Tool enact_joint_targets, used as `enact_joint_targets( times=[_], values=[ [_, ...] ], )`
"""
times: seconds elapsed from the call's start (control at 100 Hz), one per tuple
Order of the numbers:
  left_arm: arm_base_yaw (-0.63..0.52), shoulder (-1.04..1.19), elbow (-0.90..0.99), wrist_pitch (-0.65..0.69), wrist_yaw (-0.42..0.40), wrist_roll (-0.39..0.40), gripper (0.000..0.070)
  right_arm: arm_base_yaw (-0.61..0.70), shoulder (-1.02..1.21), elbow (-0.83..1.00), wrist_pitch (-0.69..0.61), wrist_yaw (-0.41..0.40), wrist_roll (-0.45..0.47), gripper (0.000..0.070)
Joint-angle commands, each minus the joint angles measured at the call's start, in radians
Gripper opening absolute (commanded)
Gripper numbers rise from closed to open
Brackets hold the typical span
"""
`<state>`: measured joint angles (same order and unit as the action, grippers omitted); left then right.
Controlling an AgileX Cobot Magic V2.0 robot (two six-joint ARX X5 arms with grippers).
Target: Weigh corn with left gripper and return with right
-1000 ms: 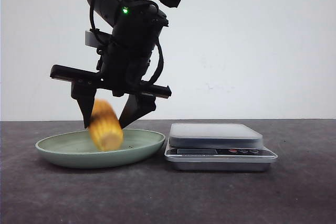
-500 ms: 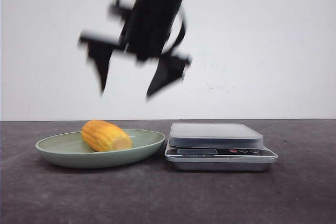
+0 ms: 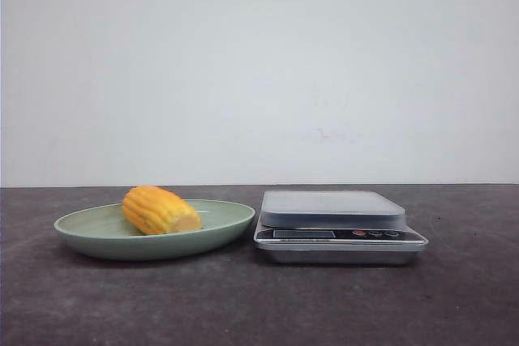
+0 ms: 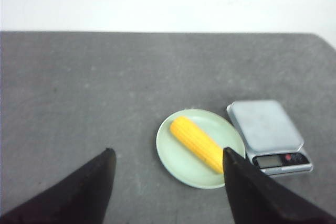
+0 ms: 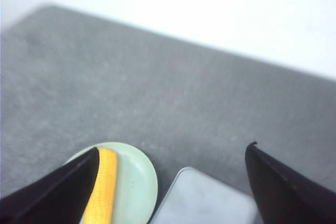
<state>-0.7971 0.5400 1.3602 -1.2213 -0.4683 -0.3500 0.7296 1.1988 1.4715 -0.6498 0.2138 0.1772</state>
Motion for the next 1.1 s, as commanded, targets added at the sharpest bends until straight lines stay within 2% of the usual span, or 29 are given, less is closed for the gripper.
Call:
enact_joint_targets(
  times=[0.0, 0.17, 0.34, 0.56, 0.75, 0.81, 0.92, 0.96, 1.01, 1.07, 1.09],
  values=[
    [-0.009, 0.001, 0.011, 0.028, -0.004, 0.024, 0.0389, 0.009, -0.057, 0.023, -0.038, 0.006, -0.035, 0.0563],
    [-0.009, 0.001, 0.011, 0.060, -0.004, 0.043, 0.0389, 0.009, -0.254, 0.023, -0.184, 0.090, -0.079, 0.0562],
    [-0.009, 0.001, -0.005, 0.096, -0.005, 0.059, 0.0389, 0.009, -0.417, 0.022, -0.339, 0.155, -0.072, 0.0564],
    [-0.009, 0.001, -0.066, 0.101, -0.005, 0.058, 0.0389, 0.008, -0.607, 0.021, -0.505, 0.166, -0.018, 0.0564],
    [-0.009, 0.001, -0.096, 0.110, -0.005, 0.050, 0.0389, 0.006, -0.711, 0.020, -0.570, 0.177, 0.005, 0.0557],
    [-0.009, 0.000, -0.096, 0.129, -0.005, 0.050, 0.0389, 0.006, -0.733, 0.020, -0.583, 0.179, 0.021, 0.0490],
    [-0.009, -0.003, -0.096, 0.167, -0.005, 0.055, 0.0361, 0.006, -0.755, 0.020, -0.593, 0.179, 0.031, 0.0310],
    [-0.009, -0.005, -0.096, 0.178, -0.005, 0.056, 0.0309, 0.006, -0.758, 0.020, -0.593, 0.179, 0.036, 0.0202],
    [-0.009, -0.006, -0.096, 0.192, -0.003, 0.061, 0.0200, 0.006, -0.758, 0.020, -0.595, 0.179, 0.040, 0.0000],
    [-0.009, -0.008, -0.096, 0.208, -0.002, 0.074, 0.0005, 0.006, -0.758, 0.020, -0.595, 0.181, 0.041, 0.0007],
    [-0.009, -0.010, -0.096, 0.213, -0.003, 0.077, 0.0000, 0.006, -0.758, 0.020, -0.594, 0.180, 0.043, 0.0007]
  ],
)
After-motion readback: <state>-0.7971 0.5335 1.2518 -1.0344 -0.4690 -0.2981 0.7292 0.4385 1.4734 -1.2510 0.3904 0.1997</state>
